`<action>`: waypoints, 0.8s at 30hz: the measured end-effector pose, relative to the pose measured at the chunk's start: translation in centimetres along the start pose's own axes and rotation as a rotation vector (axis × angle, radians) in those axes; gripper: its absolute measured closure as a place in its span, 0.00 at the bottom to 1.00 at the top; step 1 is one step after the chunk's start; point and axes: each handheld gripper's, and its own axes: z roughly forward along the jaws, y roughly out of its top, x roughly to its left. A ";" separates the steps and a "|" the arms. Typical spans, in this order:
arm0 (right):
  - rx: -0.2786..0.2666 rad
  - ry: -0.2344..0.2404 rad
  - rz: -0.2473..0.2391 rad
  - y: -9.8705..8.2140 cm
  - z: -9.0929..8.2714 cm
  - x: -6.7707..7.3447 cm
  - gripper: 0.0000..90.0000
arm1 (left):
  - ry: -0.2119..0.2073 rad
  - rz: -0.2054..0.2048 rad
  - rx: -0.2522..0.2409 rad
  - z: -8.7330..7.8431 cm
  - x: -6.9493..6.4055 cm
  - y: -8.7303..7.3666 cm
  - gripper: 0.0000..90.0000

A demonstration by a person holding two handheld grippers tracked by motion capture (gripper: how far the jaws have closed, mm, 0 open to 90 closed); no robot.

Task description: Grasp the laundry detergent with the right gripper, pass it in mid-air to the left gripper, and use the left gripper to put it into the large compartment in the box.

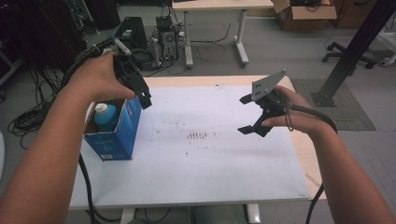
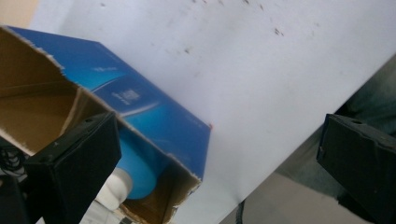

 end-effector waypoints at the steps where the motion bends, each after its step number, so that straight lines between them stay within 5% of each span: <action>1: 0.000 0.000 0.000 0.0 0.0 0.0 0.02 | 0.000 0.000 0.000 0.0 0.0 0.0 0.00; 11: 0.189 0.056 -0.045 1.7 -0.1 0.5 0.03 | -0.062 0.182 0.001 1.1 -2.8 1.1 0.00; 24: 0.314 0.111 -0.050 1.6 0.6 -0.6 0.03 | -0.111 0.401 0.025 3.7 -4.6 3.2 0.00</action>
